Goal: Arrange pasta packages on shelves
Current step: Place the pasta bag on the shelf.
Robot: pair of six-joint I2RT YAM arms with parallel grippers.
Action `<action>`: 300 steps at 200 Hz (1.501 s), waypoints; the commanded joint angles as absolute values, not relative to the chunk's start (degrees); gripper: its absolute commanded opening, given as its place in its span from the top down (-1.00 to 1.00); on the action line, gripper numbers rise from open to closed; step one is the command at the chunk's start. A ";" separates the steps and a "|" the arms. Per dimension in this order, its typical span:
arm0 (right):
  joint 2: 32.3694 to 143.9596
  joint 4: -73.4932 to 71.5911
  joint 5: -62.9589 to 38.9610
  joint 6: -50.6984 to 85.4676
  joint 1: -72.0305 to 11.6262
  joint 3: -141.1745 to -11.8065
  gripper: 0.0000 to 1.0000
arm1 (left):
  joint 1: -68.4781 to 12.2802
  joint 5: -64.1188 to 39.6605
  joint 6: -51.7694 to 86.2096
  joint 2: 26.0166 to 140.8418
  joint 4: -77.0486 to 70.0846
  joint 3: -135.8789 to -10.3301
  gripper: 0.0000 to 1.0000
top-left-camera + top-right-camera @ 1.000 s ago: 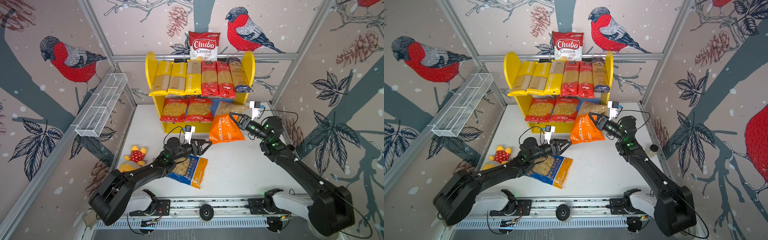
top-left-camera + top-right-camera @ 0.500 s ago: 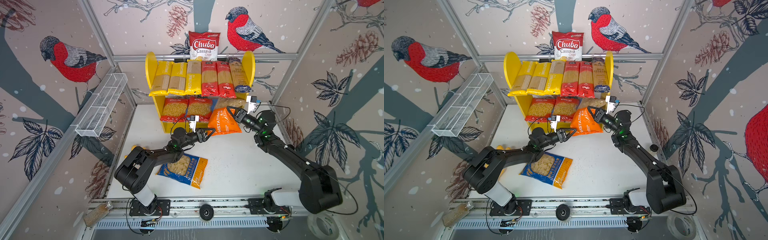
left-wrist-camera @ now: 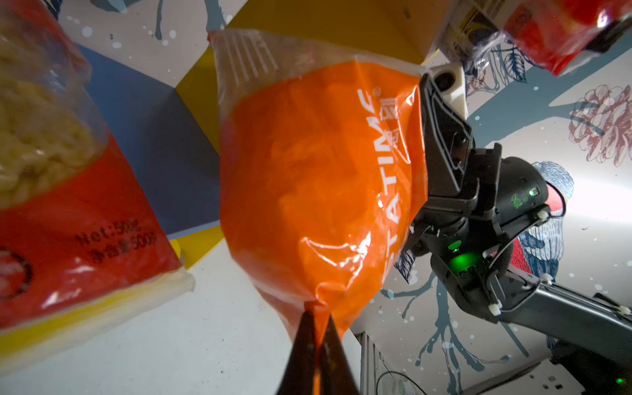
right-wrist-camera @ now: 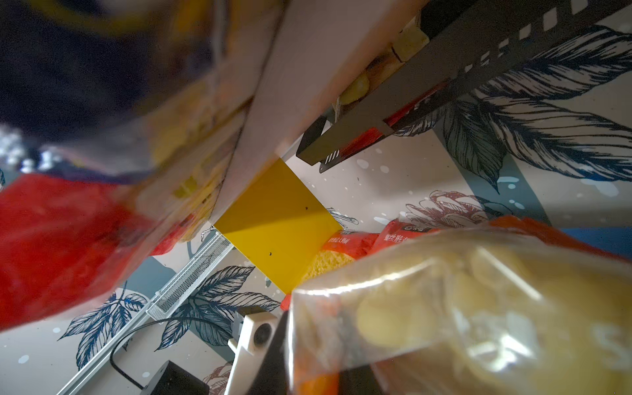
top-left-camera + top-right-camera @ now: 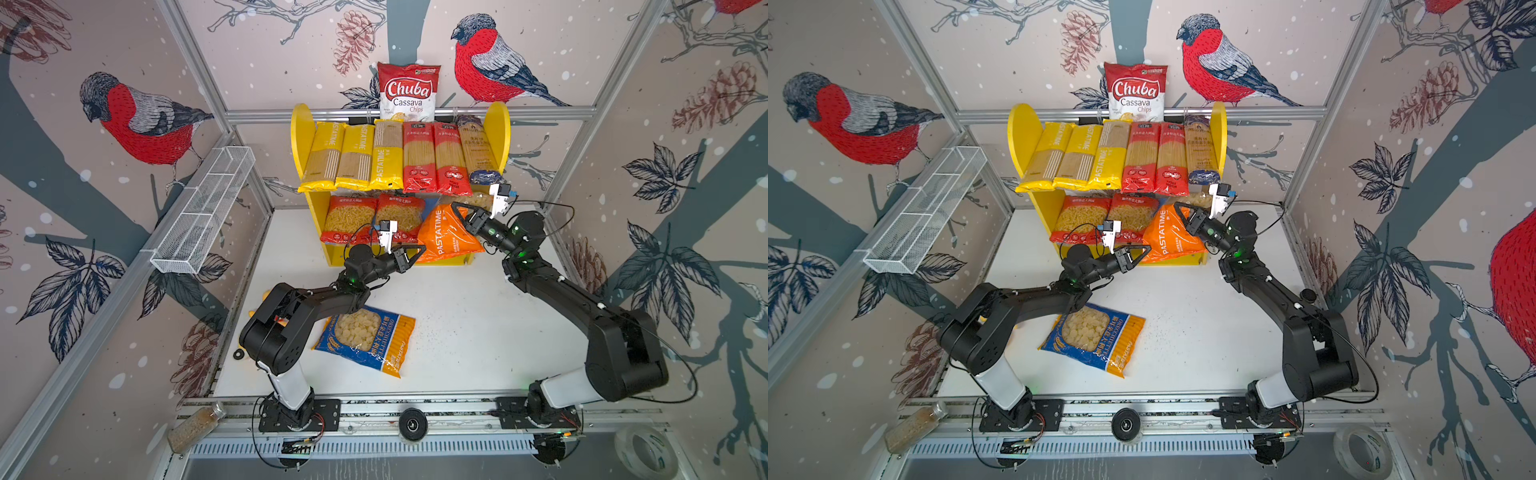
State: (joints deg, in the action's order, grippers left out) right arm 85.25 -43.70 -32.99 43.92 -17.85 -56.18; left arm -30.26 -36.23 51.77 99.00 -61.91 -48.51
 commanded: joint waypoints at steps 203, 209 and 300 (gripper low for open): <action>87.16 -36.51 -21.09 42.28 -16.89 -52.53 -0.34 | -29.78 -26.63 41.12 109.31 -47.20 -62.51 1.00; 86.45 -35.13 -20.22 42.40 -16.79 -52.17 -0.36 | -29.94 -26.56 41.36 109.02 -47.36 -62.37 1.00; 74.31 -24.40 -16.91 45.42 -16.78 -42.22 -0.85 | -31.35 -28.89 46.24 104.33 -50.64 -63.64 1.00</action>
State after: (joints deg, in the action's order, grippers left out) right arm 77.36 -27.22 -19.75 43.88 -16.29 -44.10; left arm -30.41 -27.35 45.17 105.32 -44.36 -62.74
